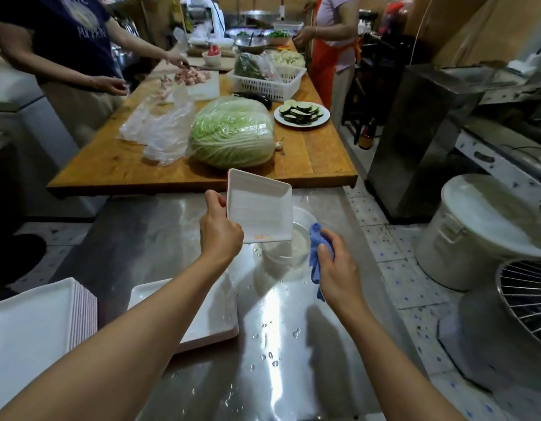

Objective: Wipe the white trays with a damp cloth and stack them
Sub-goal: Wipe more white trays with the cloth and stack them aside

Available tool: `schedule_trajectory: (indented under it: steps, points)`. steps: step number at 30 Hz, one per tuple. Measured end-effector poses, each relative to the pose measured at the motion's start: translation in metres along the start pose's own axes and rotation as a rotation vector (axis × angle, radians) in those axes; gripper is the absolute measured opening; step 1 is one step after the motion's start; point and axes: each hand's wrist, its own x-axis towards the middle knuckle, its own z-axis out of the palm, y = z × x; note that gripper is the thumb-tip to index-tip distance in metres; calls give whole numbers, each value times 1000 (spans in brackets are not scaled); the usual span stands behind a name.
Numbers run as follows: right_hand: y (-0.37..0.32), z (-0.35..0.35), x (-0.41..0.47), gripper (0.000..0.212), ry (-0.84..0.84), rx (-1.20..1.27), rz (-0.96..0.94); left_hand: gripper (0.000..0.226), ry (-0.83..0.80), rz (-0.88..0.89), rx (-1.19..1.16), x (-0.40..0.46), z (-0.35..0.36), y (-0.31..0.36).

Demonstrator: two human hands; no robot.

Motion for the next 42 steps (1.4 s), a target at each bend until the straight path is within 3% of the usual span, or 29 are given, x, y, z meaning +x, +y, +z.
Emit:
schedule_trajectory:
  steps: [4,7,11,16,20,26,33,42]
  points:
    - [-5,5,-2,17,27,-7,9,38,-13,-93,-85,-10,-13,-13]
    - [-22,13,1,16,26,-44,-106,38,-6,-166,-161,-22,-26,-22]
    - [-55,31,6,16,-93,-125,-255,44,-49,-262,-361,-39,-44,-27]
    - [-62,47,6,30,-254,-583,-353,44,-76,-337,-533,-54,-70,-32]
    - [-71,57,-15,35,-278,-537,-425,44,-94,-365,-595,-64,-86,-33]
    - [-105,99,-38,44,-399,-457,-711,46,-147,-305,-596,-82,-105,-31]
    - [-140,115,-36,32,-275,-485,-906,42,-113,-286,-561,-84,-133,-36]
    - [-114,71,0,29,-140,-620,-664,42,-83,-337,-733,-84,-153,-45]
